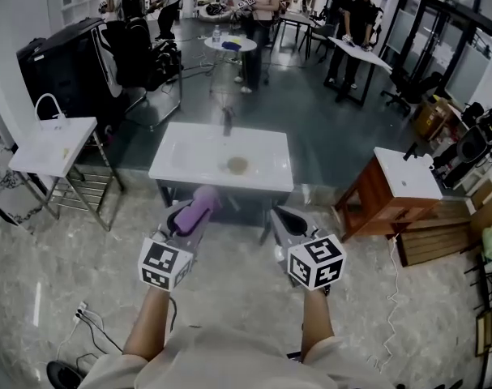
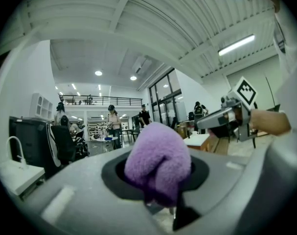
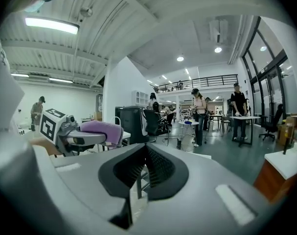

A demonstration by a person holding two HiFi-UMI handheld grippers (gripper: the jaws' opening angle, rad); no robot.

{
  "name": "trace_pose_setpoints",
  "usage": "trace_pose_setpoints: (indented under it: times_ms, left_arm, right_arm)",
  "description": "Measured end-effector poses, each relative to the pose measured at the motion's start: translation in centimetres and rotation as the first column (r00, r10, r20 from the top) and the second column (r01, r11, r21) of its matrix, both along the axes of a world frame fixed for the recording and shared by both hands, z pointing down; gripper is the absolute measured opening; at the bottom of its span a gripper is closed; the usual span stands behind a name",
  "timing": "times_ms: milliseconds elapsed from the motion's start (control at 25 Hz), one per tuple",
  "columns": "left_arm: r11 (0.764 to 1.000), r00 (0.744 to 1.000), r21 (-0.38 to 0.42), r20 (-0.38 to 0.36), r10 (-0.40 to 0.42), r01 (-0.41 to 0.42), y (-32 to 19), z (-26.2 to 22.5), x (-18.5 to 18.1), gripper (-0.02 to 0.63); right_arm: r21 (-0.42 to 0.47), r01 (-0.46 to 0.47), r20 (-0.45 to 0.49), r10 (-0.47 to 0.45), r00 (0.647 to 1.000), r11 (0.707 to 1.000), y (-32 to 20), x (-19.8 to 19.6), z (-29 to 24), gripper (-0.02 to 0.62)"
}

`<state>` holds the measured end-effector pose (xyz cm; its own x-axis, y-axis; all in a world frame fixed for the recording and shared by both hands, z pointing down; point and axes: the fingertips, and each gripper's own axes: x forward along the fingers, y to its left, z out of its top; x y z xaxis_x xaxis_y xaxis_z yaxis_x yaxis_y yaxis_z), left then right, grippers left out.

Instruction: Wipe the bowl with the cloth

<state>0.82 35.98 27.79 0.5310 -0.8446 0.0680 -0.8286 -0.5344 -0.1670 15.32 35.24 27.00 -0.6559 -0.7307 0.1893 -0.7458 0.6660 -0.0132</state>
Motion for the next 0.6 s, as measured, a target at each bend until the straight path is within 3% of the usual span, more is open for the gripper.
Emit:
trace_pose_setpoints:
  times_ms: [280, 600]
  left_arm:
    - [0.999, 0.999, -0.029, 0.005, -0.04, 0.04, 0.0, 1.7, 2.3, 0.126]
    - [0.999, 1.0, -0.025, -0.001, -0.021, 0.021, -4.5, 2.3, 3.5, 0.126]
  right_arm:
    - [-0.02, 0.037, 0.028, -0.036, 0.999, 0.999, -0.8, 2.6, 0.9, 0.006]
    - [-0.016, 0.01, 0.029, -0.01, 1.0, 1.0, -5.2, 3.9, 1.4, 0.006]
